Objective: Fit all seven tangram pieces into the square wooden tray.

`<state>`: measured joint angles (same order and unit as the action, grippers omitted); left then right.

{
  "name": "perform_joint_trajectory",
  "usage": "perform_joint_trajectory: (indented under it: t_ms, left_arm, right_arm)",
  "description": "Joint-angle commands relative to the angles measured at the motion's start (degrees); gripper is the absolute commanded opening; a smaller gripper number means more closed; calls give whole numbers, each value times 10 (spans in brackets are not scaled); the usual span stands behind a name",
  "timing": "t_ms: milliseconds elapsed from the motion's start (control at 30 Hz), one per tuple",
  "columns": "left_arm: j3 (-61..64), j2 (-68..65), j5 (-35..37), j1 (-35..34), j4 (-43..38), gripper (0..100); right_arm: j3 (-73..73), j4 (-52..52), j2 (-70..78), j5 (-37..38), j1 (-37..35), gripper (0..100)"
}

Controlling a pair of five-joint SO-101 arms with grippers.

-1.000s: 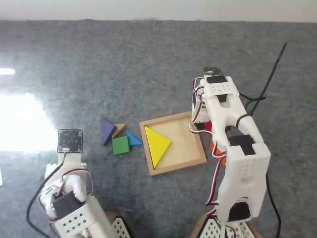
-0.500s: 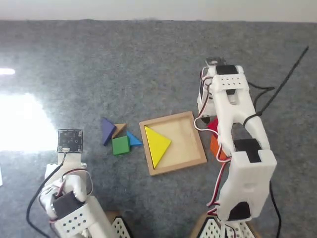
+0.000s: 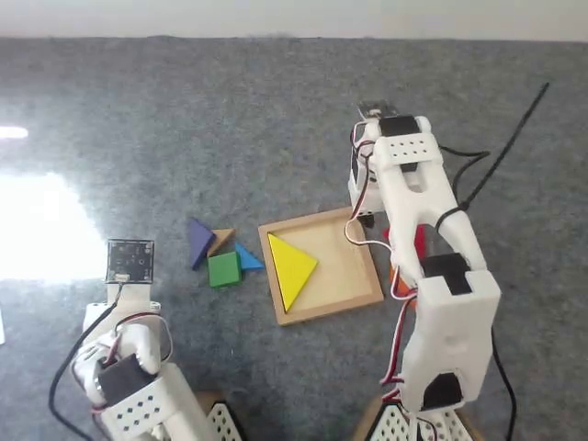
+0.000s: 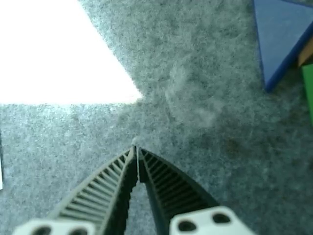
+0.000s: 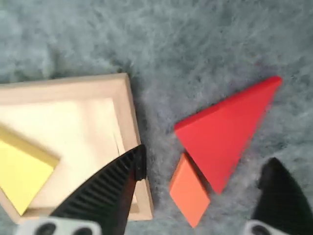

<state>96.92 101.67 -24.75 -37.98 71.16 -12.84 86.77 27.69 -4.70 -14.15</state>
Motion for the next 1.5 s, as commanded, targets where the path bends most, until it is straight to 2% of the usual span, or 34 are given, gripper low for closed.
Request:
perform_joint_trajectory:
  t_ms: [0,300,500,733,900,1200,1467]
  left_arm:
    - [-4,-1,5,4,4,14]
    - [-4,-1,5,4,4,14]
    - [-4,-1,5,4,4,14]
    - [-4,-1,5,4,4,14]
    - [-4,-1,5,4,4,14]
    - [-4,-1,5,4,4,14]
    - [-4,-1,5,4,4,14]
  right_arm:
    - [-4,-20,4,-9,9,450]
    - [51,-92,24,-11,50,450]
    - [76,-131,27,-14,46,449]
    - [79,-103,27,-47,45,448]
    - [80,-101,28,-87,50,377]
    - [79,-89,29,-130,47,376]
    - [69,-103,72,-134,55,372]
